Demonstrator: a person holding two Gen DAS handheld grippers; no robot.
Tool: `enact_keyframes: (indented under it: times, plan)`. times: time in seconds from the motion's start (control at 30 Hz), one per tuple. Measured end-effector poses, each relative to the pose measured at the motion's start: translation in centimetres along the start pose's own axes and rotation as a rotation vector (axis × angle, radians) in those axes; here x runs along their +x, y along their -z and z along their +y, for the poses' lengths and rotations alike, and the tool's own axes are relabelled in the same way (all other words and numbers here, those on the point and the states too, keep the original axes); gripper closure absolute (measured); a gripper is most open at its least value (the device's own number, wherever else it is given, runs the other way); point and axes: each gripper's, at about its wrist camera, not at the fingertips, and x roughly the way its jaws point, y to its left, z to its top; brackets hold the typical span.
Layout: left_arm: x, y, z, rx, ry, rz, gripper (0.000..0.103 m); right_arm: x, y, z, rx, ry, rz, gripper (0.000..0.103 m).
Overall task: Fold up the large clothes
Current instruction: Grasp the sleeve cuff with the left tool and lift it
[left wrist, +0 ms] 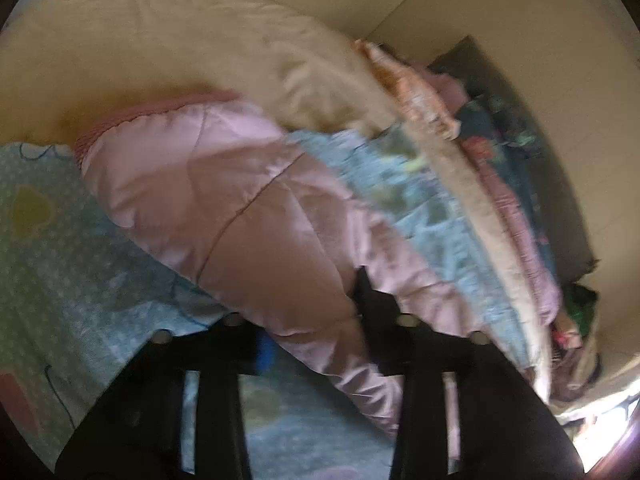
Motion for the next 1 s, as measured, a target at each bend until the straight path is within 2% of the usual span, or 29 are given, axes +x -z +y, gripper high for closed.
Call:
enact_keyframes:
  times: [0.3,0.63,0.73,1.0]
  plan:
    - [-6.4,0.3,-4.3,0.106,0.12,-0.098,0.088,-3.6,0.3,-2.4,0.047,0.034,-0.052,0.004]
    - [-11.1,1.5,-9.7,0.223,0.158,-0.123,0.089,-9.5,0.9,-5.2,0.069,0.08,-0.148,0.004]
    - [-12.4,1.9,-11.7,0.258,0.174,-0.134,0.09,-10.7,1.1,-6.1,0.079,0.076,-0.15,0.004]
    - [-15.0,3.4,-16.2,0.335,0.22,-0.146,0.091,-14.3,2.3,-8.7,0.106,0.135,-0.196,0.004]
